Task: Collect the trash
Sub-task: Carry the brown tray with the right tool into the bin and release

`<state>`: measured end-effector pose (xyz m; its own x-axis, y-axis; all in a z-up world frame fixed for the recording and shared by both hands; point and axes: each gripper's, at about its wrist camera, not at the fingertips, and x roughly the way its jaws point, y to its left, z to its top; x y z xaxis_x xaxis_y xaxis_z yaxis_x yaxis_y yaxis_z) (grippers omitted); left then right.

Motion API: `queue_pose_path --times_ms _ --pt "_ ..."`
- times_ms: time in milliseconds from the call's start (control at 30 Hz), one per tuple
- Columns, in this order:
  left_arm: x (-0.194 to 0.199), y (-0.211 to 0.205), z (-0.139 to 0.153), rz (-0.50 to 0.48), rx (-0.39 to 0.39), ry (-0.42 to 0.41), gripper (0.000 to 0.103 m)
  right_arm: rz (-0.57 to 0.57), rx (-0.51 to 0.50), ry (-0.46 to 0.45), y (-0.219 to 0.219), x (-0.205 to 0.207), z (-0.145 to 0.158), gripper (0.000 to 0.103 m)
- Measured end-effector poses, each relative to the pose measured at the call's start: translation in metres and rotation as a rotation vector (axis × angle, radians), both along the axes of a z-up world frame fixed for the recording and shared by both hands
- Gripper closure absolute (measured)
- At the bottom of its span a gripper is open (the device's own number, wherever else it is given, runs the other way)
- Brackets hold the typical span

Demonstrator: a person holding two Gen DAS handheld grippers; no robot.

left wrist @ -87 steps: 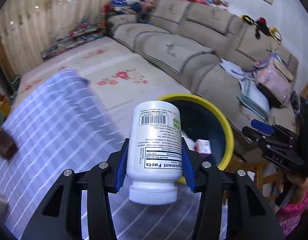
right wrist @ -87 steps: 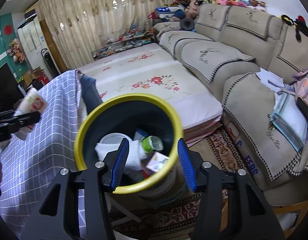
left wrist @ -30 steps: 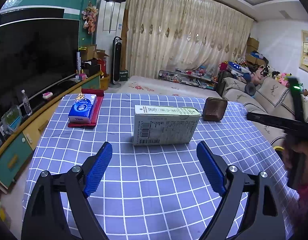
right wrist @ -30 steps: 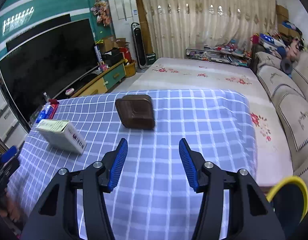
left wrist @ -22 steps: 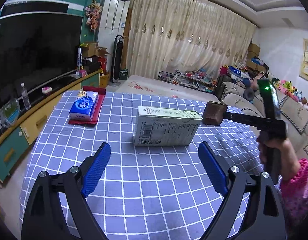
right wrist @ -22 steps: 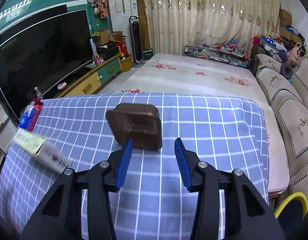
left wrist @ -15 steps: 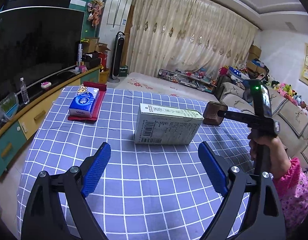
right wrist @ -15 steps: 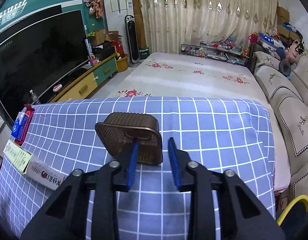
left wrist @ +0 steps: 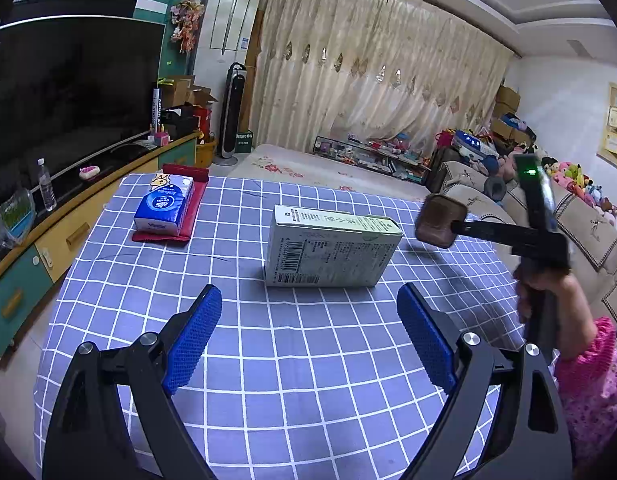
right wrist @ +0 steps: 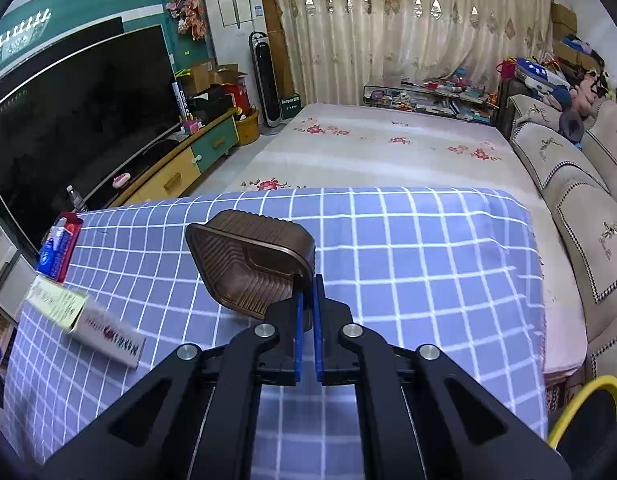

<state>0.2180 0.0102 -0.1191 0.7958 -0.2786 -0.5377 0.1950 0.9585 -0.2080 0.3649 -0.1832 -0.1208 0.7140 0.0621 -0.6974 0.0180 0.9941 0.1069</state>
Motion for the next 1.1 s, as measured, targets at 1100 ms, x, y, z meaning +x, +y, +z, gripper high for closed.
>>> queue_pose_path --times_ms 1100 --pt "0.000 -0.013 -0.007 -0.006 0.068 0.002 0.015 -0.466 -0.029 0.116 -0.213 -0.245 -0.039 0.098"
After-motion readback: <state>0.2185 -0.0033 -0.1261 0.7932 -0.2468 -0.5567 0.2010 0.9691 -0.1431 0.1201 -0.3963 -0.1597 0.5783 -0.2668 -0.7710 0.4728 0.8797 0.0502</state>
